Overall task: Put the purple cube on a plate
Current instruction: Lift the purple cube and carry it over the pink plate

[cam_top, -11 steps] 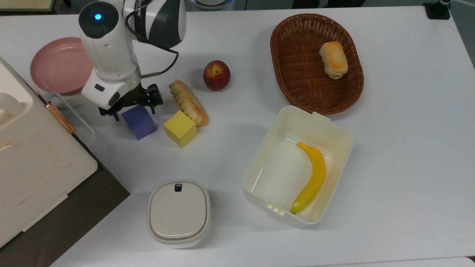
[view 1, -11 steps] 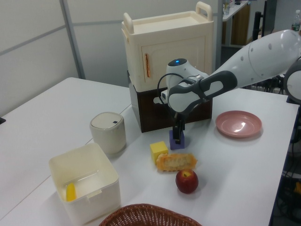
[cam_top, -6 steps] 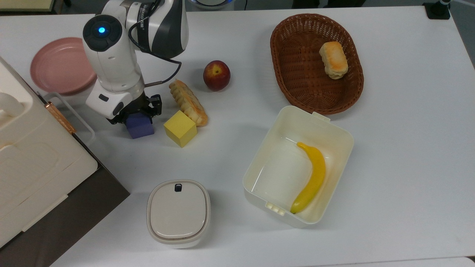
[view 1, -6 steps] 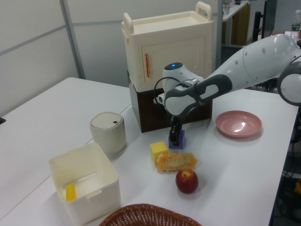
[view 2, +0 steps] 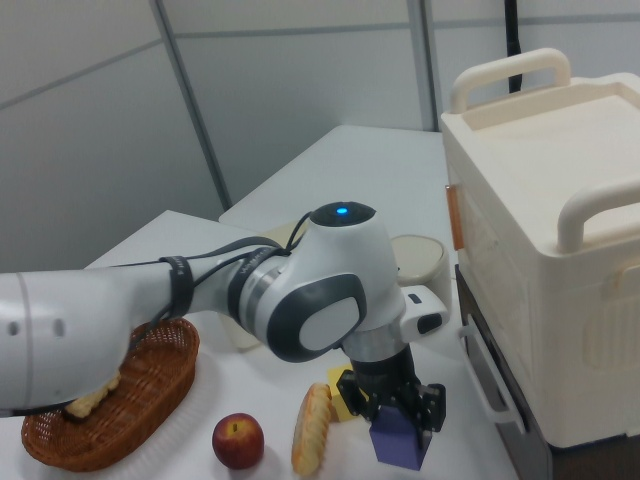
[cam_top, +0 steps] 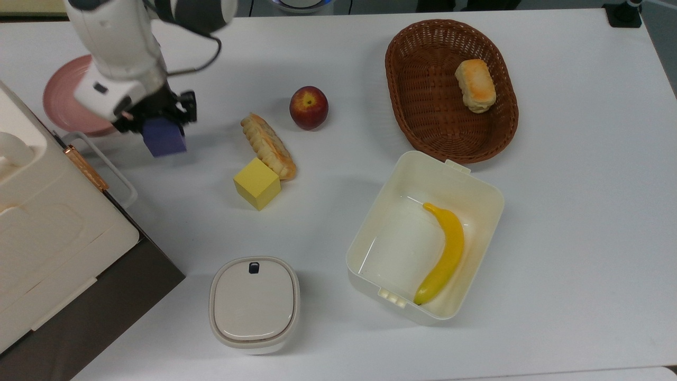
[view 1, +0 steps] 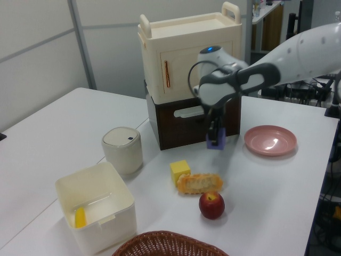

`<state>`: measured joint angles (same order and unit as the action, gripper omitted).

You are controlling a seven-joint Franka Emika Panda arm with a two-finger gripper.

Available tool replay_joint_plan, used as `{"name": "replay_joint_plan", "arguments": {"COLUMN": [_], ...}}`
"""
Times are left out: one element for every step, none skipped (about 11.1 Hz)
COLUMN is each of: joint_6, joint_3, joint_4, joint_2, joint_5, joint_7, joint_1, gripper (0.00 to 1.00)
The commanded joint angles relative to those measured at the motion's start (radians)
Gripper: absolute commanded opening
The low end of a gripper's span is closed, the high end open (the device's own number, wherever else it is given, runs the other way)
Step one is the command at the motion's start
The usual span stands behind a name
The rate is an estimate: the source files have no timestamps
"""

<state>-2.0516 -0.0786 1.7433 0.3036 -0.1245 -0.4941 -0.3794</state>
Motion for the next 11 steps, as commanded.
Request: {"name": "replay_joint_plan", "arguments": {"joint_6": [-0.007,-0.018,-0.042,-0.064,-0.068,-0.070,-0.084,-0.137,-0.174,-0.209,-0.249], "joint_3": [-0.004,-0.004,-0.004,-0.003,0.011,0.029,0.055,0.087,0.111,0.118,0.118], "joint_4": [0.180,0.224,0.254,0.277,0.280,0.280,0.276,0.275,0.274,0.274,0.274], "joint_2": [-0.141,-0.161,-0.176,-0.181,-0.181,-0.181,-0.176,-0.161,-0.140,-0.112,-0.086], "joint_5": [-0.012,-0.015,-0.023,-0.026,-0.026,-0.026,-0.026,-0.026,-0.026,-0.026,-0.026], "joint_7": [-0.021,-0.026,-0.047,-0.081,-0.122,-0.183,-0.234,-0.253,-0.283,-0.311,-0.313], "joint_1": [-0.041,-0.062,-0.097,-0.131,-0.168,-0.199,-0.208,-0.210,-0.214,-0.228,-0.236], "gripper": [0.42,0.42,0.42,0.42,0.42,0.42,0.42,0.42,0.42,0.43,0.46]}}
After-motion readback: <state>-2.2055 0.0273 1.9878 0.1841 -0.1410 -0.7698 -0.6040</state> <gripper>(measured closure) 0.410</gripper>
